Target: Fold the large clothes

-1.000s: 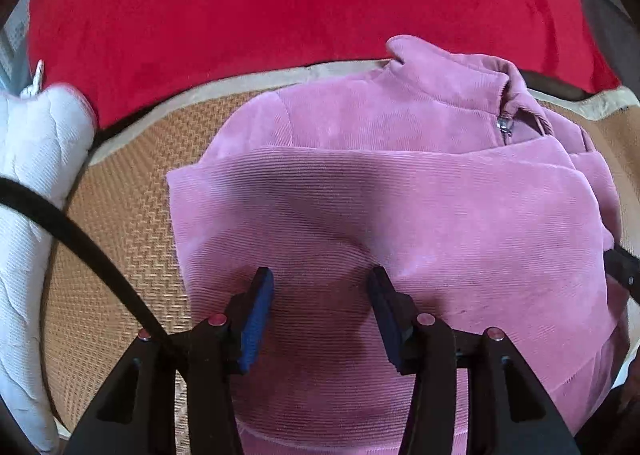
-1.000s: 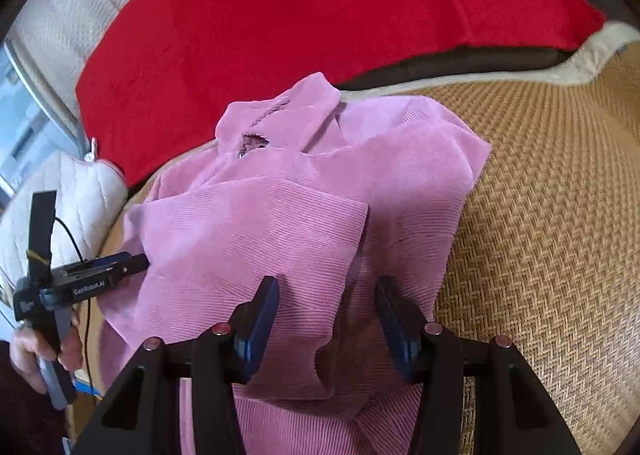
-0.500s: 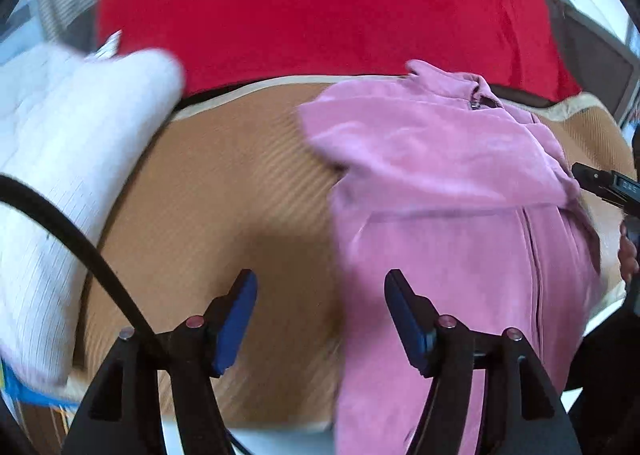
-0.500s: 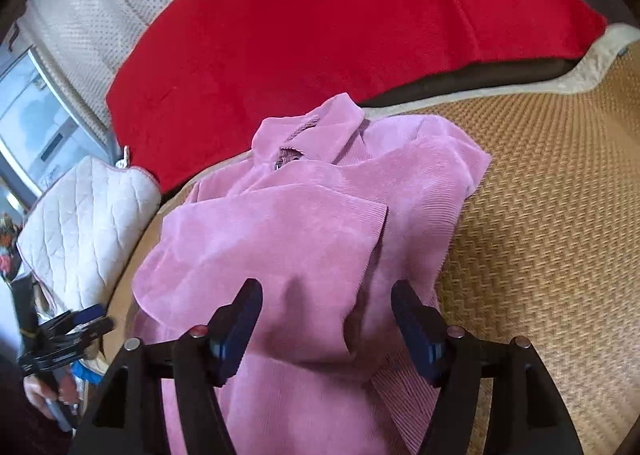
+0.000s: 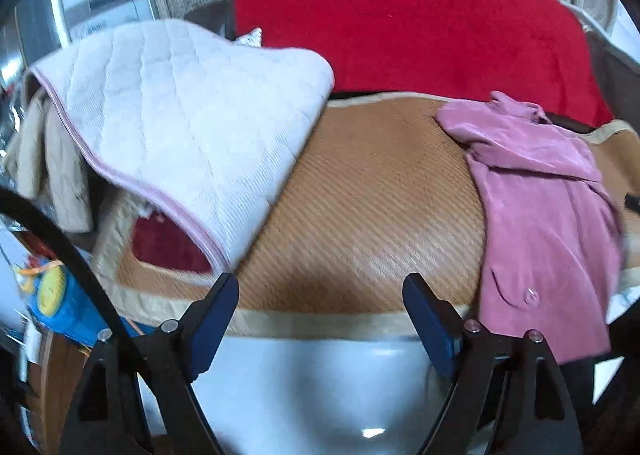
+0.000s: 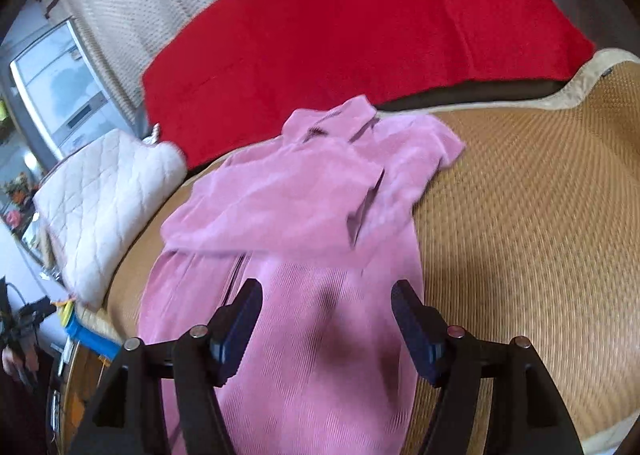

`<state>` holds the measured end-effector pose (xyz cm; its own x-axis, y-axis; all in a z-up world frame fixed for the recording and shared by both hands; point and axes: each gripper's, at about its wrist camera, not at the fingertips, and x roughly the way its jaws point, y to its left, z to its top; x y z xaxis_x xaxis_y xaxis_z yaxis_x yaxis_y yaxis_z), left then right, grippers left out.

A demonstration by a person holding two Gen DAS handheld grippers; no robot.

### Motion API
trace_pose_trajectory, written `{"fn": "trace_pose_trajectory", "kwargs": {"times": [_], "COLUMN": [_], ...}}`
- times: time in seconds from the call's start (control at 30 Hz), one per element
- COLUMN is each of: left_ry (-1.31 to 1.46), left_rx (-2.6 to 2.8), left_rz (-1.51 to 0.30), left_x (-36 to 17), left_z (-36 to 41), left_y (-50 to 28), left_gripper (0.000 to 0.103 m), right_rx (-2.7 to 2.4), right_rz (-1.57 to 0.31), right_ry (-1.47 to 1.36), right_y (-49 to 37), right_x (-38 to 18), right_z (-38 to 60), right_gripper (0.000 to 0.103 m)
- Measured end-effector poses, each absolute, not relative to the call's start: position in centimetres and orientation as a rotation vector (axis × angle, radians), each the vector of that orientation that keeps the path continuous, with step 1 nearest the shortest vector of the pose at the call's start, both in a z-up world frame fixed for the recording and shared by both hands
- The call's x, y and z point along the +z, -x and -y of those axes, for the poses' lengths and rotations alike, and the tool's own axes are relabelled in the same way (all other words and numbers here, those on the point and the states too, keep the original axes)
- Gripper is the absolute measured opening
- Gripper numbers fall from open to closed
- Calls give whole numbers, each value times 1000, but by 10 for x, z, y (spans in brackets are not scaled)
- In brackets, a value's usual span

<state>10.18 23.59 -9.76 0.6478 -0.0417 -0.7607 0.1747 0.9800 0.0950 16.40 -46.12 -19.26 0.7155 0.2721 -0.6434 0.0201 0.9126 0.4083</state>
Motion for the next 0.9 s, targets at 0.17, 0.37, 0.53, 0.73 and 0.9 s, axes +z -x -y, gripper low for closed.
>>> {"fn": "trace_pose_trajectory", "kwargs": {"times": [0.17,0.37,0.53,0.73,0.9], "left_ry": [-1,165,315,435,513], "left_rx": [-392,-609,-795,-979,-1029], "left_rz": [-955,-1144,-1222,-1209,-1229], "left_x": [-158,-242,-276,-291,-311], "left_z": [-212,-171,-154,-150,-150], "left_y": [-100,-128,-154,-159,-154], "left_gripper": [84,84,84,85,85], "right_rx": [202,155,191,273,291], "right_rz": [-857,-1051,-1215,-1272,-1279], "right_ry": [-527,-574,-579,-454,-464], "right_y": [-104,-59,-61,-90,-103], "right_x": [-220,-267,-312,-341,-362], "right_z": [465,478,473,451,450], "right_gripper": [74,80,80,81,83]}}
